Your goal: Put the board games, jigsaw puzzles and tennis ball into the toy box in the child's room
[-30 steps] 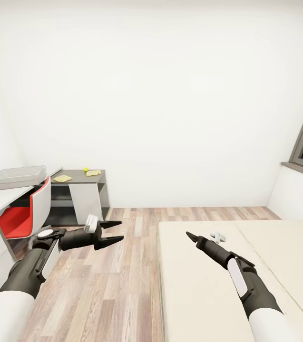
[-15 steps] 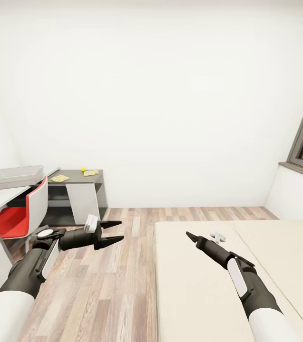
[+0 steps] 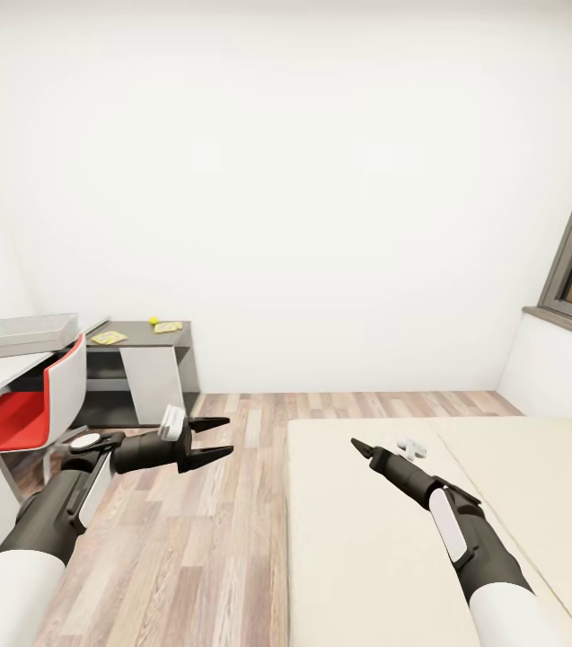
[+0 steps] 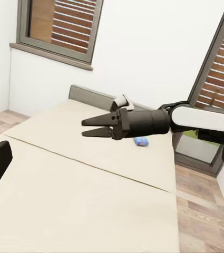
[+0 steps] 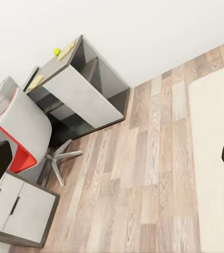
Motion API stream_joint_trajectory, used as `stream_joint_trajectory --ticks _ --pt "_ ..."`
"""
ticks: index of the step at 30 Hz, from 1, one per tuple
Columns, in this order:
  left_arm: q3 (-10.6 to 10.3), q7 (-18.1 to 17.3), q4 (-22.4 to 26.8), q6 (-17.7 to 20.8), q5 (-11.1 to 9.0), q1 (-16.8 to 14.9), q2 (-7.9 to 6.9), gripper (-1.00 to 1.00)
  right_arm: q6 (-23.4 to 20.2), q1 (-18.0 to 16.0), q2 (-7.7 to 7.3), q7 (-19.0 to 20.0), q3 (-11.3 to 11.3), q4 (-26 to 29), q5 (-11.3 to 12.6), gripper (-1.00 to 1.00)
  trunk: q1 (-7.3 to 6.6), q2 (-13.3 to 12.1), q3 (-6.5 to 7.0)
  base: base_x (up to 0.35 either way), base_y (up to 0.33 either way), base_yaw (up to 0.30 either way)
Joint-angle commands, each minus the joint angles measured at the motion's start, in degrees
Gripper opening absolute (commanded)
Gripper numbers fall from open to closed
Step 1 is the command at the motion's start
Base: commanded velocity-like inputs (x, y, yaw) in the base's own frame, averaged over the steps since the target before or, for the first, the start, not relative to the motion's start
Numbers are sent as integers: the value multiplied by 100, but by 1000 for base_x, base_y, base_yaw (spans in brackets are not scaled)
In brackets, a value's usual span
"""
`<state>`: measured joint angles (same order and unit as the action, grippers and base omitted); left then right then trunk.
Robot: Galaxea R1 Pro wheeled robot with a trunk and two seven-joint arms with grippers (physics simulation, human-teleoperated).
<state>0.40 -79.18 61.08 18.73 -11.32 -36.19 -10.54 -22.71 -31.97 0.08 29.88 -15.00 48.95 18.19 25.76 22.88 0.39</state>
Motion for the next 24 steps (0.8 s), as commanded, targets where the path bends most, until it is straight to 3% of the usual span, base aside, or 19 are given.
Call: stream_joint_trajectory --ticks 1,16,24 --pt "1 -18 0 60 -11 -2 0 100 -49 -2 1 9 -11 0 54 100 2 4 -3 0 -192 0" --pt "4 -18 1 60 -11 -2 0 100 -44 -2 7 9 -6 -1 54 100 2 4 -3 0 -55 0" --pt "3 -18 8 60 -11 -2 0 100 -41 -2 9 9 -6 -20 47 100 2 4 -3 0 -167 0"
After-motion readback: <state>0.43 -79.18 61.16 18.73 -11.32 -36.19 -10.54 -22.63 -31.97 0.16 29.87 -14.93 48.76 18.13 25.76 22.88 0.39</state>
